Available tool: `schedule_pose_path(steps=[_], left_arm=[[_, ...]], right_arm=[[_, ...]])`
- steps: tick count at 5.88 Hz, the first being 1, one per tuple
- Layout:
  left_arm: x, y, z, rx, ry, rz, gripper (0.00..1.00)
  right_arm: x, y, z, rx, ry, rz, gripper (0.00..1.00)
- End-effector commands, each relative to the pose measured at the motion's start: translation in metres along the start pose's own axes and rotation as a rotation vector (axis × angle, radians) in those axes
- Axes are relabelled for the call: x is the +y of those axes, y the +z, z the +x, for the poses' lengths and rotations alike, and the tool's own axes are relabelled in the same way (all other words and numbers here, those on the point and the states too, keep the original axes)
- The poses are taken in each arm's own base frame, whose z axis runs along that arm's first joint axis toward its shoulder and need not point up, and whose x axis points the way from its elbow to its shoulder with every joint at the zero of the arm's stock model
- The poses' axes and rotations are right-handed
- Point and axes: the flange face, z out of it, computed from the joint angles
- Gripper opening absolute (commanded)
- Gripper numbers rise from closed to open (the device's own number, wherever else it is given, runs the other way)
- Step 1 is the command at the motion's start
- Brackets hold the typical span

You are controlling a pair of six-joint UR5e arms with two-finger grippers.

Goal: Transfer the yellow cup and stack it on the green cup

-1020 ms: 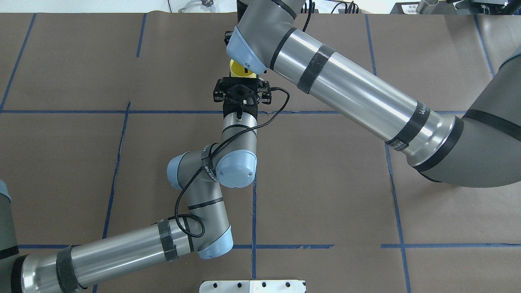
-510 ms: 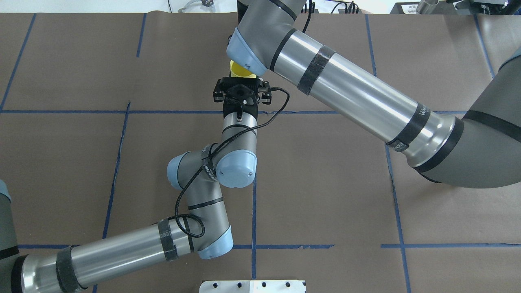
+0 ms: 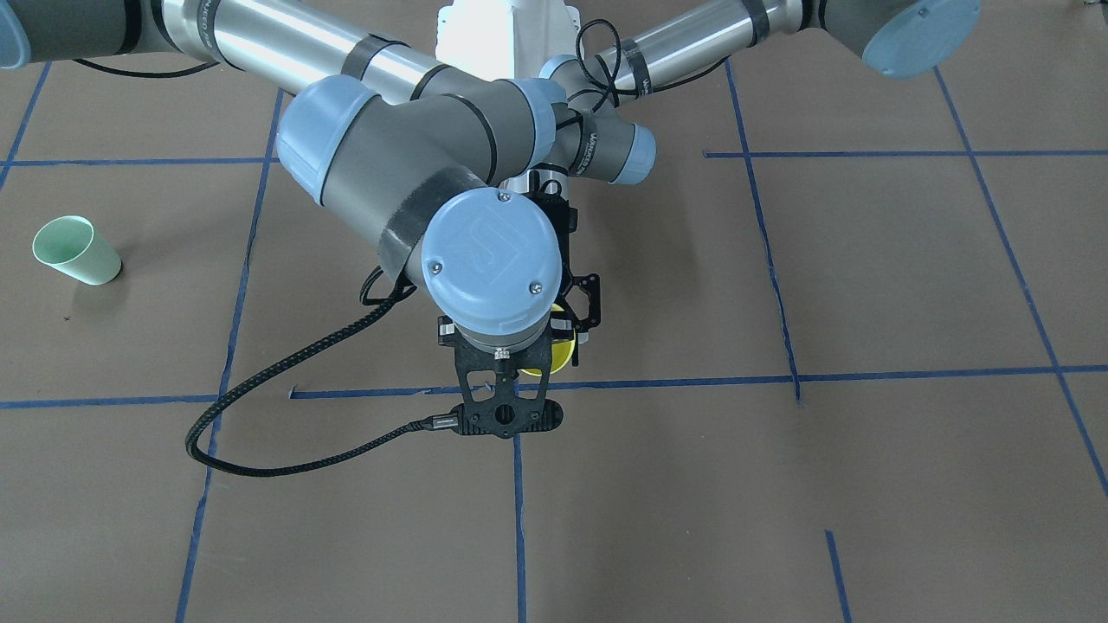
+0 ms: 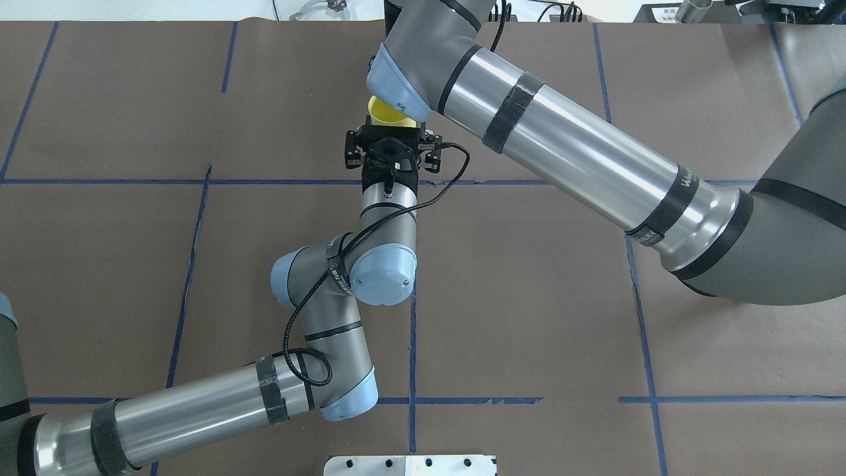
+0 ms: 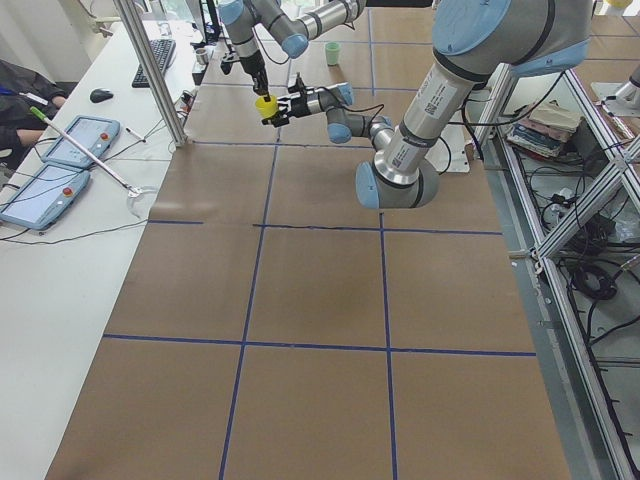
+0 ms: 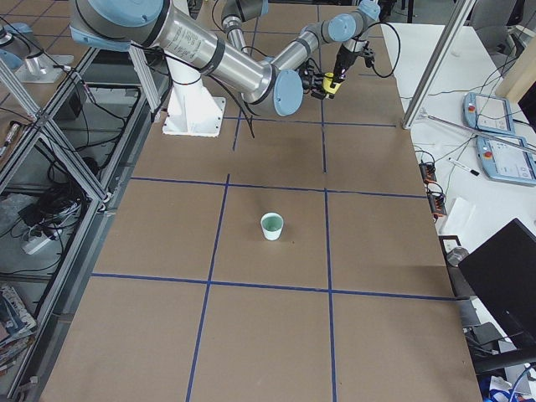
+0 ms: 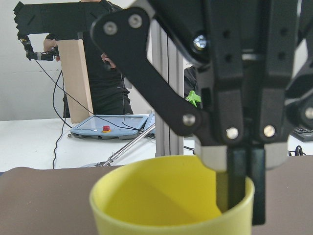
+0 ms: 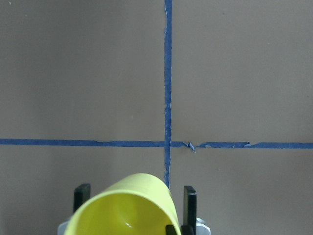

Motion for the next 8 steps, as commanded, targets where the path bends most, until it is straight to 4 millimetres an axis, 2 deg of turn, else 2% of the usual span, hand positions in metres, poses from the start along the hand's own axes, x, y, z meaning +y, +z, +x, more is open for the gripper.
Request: schedule_pose_path(steps=[1, 2, 4, 5, 6, 7, 8], left_arm=[[0.008, 0.002, -0.008, -0.008, 0.015, -0.003, 1.00], [0.012, 0.003, -0.012, -0.013, 0.023, -0.006, 1.00], [0.024, 0.006, -0.024, -0.024, 0.043, -0.014, 1.00], [0.028, 0.007, -0.028, -0.028, 0.053, -0.018, 1.00], [0.028, 0.013, -0.037, -0.035, 0.060, -0.023, 1.00], [0.000, 0.011, -0.037, 0.001, 0.152, -0.024, 1.00], [-0.037, 0.027, -0.059, 0.059, 0.181, -0.073, 1.00]], right_arm=[[-0.002, -0.010, 0.001, -0.005, 0.004, 0.008, 0.00], [-0.004, -0.050, 0.009, -0.041, 0.004, 0.052, 0.00], [-0.005, -0.178, 0.022, -0.192, 0.029, 0.112, 0.00], [-0.004, -0.195, 0.029, -0.203, 0.052, 0.127, 0.00], [-0.015, -0.184, 0.050, -0.184, 0.091, 0.112, 0.00], [-0.019, -0.162, 0.077, -0.171, 0.092, 0.109, 0.00], [-0.011, -0.143, 0.122, -0.169, 0.007, 0.133, 0.00]])
